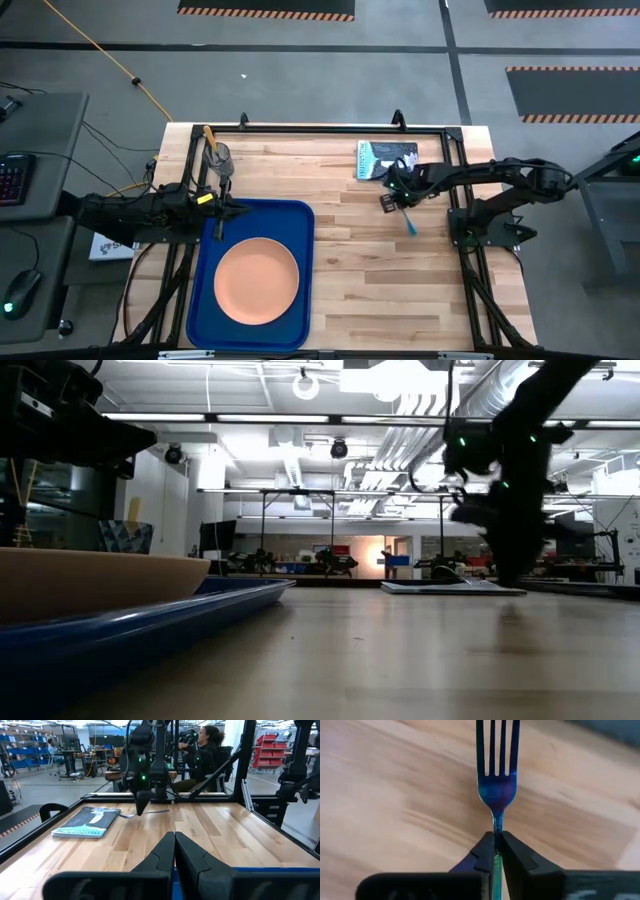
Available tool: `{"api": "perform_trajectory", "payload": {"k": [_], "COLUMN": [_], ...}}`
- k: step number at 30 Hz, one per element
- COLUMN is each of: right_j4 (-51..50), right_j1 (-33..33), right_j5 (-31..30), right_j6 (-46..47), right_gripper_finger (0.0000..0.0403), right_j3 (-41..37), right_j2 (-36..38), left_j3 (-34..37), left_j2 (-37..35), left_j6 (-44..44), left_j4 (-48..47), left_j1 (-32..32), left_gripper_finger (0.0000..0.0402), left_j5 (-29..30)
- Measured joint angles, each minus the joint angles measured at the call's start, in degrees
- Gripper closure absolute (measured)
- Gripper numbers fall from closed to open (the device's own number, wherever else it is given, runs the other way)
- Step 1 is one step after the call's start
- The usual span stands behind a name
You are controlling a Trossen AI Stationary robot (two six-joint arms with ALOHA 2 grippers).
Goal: Pick and place plate/cup/fork/spoon on tray
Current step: Put the blue fork on the blue tray to the left of the light orange plate
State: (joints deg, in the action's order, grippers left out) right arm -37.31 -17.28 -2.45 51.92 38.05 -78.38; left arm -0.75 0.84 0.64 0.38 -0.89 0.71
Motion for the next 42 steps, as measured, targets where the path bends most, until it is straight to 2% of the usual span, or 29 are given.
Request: {"api": "perform_trajectory", "payload": {"k": [4, 8, 12, 16, 18, 23, 29, 35, 38, 42], "right_j4": [-0.17, 4.86, 18.29, 35.22, 40.12, 43.59, 45.68, 48.38, 49.92, 50.91], "right_j1": [4.54, 10.57, 16.4, 21.41, 23.32, 25.87, 27.25, 27.95, 27.95, 27.95], "right_j5": [-2.01, -6.79, -11.63, -18.08, -20.69, -22.39, -22.98, -23.73, -23.88, -24.16], "right_j6": [-0.81, -0.81, 0.22, 0.53, 0.54, 0.14, 0.11, -1.1, -1.4, -1.42], "right_gripper_finger": [0.0398, 0.0398, 0.0399, 0.04, 0.04, 0.0401, 0.0402, 0.0402, 0.0402, 0.0402], "right_j3": [6.12, 12.35, 15.18, 13.6, 12.72, 12.67, 12.67, 12.67, 12.67, 12.67], "right_j2": [0.02, 0.06, 0.1, 0.1, 0.08, 0.08, 0.08, 0.08, 0.08, 0.08], "left_j3": [0.0, 0.0, 0.0, 0.0, 0.0, 0.0, 0.0, 0.01, 0.02, 0.02], "left_j2": [0.0, 0.0, 0.0, 0.0, 0.0, 0.0, 0.0, 0.01, 0.0, 0.0], "left_j6": [0.0, 0.0, 0.0, 0.0, 0.0, 0.06, 11.79, 11.44, 3.85, -18.18], "left_j4": [-0.02, 0.0, 0.0, -0.01, 0.0, 0.0, 0.62, 1.39, 7.33, 20.99], "left_j1": [-0.02, -0.01, -0.02, 0.0, -0.01, -0.02, 0.07, 0.07, 0.04, 0.04], "left_gripper_finger": [0.0398, 0.0398, 0.0398, 0.0398, 0.0398, 0.0398, 0.0398, 0.0398, 0.0398, 0.0398], "left_j5": [0.0, 0.0, 0.0, 0.0, 0.0, 0.0, 2.2, 2.16, 1.28, 1.48]}}
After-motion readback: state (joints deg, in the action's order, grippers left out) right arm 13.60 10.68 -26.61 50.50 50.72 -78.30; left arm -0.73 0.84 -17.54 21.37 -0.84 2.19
